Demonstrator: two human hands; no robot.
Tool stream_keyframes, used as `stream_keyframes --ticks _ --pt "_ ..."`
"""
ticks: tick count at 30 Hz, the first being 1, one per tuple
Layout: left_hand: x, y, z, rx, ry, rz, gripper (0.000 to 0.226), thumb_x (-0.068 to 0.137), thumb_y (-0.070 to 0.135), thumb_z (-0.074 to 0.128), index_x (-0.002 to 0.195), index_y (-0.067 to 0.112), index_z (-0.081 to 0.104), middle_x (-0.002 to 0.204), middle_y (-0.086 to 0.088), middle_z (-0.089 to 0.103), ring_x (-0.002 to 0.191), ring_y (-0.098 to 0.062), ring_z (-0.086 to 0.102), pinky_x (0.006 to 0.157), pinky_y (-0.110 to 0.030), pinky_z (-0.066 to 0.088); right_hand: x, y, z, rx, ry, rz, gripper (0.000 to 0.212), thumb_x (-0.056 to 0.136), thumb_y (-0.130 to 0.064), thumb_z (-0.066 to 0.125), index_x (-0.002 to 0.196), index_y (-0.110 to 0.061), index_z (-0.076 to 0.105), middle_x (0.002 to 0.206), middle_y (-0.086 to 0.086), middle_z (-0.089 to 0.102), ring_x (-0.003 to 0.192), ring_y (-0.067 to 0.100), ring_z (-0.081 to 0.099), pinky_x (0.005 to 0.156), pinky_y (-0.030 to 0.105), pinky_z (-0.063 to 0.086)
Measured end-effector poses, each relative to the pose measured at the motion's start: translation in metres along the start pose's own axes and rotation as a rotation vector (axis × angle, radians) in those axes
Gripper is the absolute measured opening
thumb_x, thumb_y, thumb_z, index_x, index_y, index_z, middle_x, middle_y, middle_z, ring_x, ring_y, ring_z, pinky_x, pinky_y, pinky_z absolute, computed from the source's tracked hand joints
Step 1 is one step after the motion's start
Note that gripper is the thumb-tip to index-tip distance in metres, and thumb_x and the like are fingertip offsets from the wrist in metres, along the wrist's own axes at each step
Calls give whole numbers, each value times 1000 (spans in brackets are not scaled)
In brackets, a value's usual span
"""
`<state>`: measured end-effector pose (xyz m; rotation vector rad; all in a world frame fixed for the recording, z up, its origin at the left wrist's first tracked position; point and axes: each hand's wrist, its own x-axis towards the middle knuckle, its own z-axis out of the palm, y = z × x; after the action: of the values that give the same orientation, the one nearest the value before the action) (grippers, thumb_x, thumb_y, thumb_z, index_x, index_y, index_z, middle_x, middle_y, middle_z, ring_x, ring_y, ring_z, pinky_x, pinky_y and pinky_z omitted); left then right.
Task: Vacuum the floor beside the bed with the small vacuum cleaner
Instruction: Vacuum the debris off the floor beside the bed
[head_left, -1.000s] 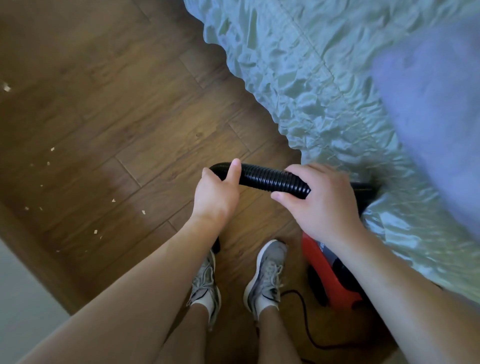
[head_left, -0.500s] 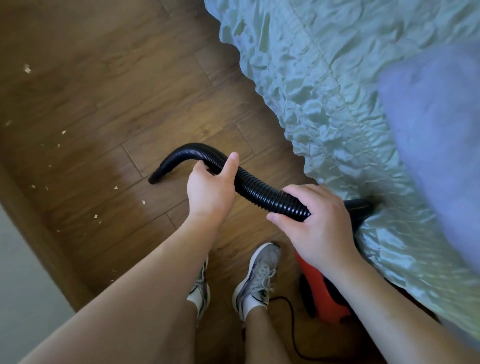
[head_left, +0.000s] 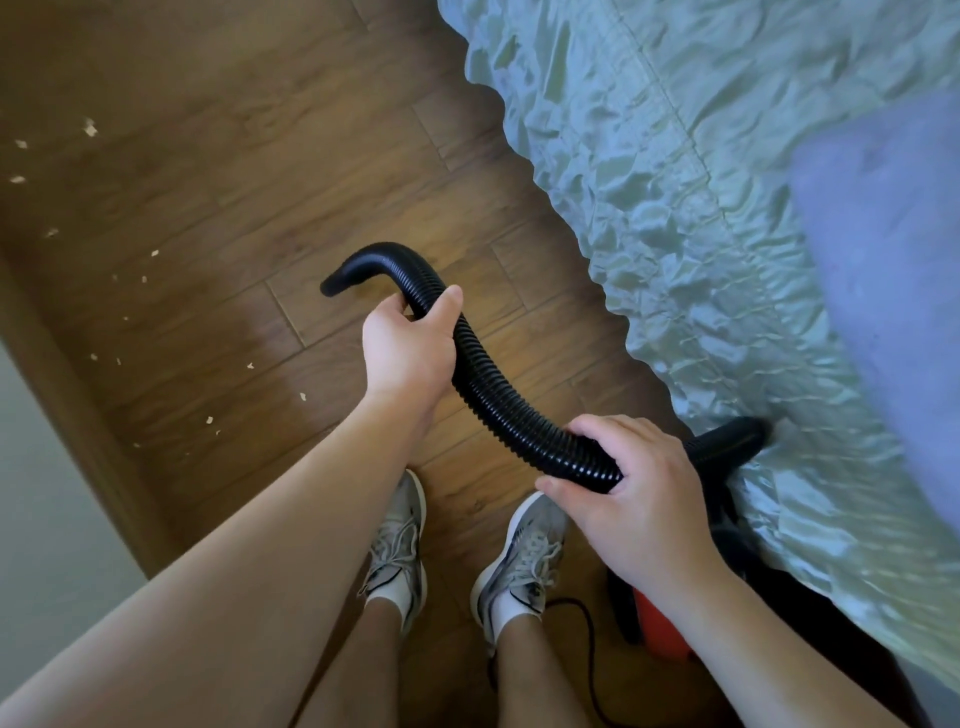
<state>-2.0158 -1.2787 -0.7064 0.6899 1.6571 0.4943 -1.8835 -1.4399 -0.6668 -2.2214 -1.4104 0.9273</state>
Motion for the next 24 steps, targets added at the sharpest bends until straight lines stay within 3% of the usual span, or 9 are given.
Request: stream_keyframes --ticks 3,5,7,11,13,20,24 --pt "0 -5 -10 23 25 46 19 97 32 66 112 21 65 104 -2 73 93 -18 73 77 -35 64 6 -9 3 -18 -66 2 50 70 -36 87 115 -24 69 96 -25 62 92 4 62 89 42 53" --pt "-1 -8 -17 28 21 78 12 97 33 66 107 26 64 103 0 73 94 -16 73 82 -39 63 15 -20 2 26 -160 24 66 76 -39 82 136 -23 59 112 -16 67 105 7 64 95 28 48" --pt "-3 -11 -22 54 5 112 14 97 32 66 109 25 64 102 1 73 92 -14 73 82 -35 62 30 -36 3 47 -252 35 69 82 -45 75 144 -24 51 118 -9 68 107 7 63 87 19 45" --pt "-6 -17 -27 26 -39 145 30 97 30 67 123 18 62 106 1 74 96 -12 73 83 -32 62 59 -63 22 59 -301 -11 33 87 -46 68 113 -25 65 89 -6 72 79 9 67 69 31 58" --pt "-6 -19 -31 -2 -59 133 33 96 28 68 126 17 61 107 1 73 98 -12 72 87 -34 62 68 -68 31 111 -309 -6 26 89 -43 68 111 -29 66 86 -11 72 78 6 67 68 29 58" --pt "6 -22 -58 -7 -152 86 28 93 28 72 118 17 65 101 -2 74 97 -19 73 90 -44 61 50 -65 49 277 -298 53 46 88 -33 71 133 -34 61 111 -21 69 104 -4 63 89 21 54" --pt "16 -18 -73 -27 -110 56 21 95 31 69 110 17 67 100 -2 73 95 -18 72 89 -44 61 33 -66 56 309 -299 68 47 85 -26 75 127 -41 59 114 -24 67 108 -7 61 91 12 49"
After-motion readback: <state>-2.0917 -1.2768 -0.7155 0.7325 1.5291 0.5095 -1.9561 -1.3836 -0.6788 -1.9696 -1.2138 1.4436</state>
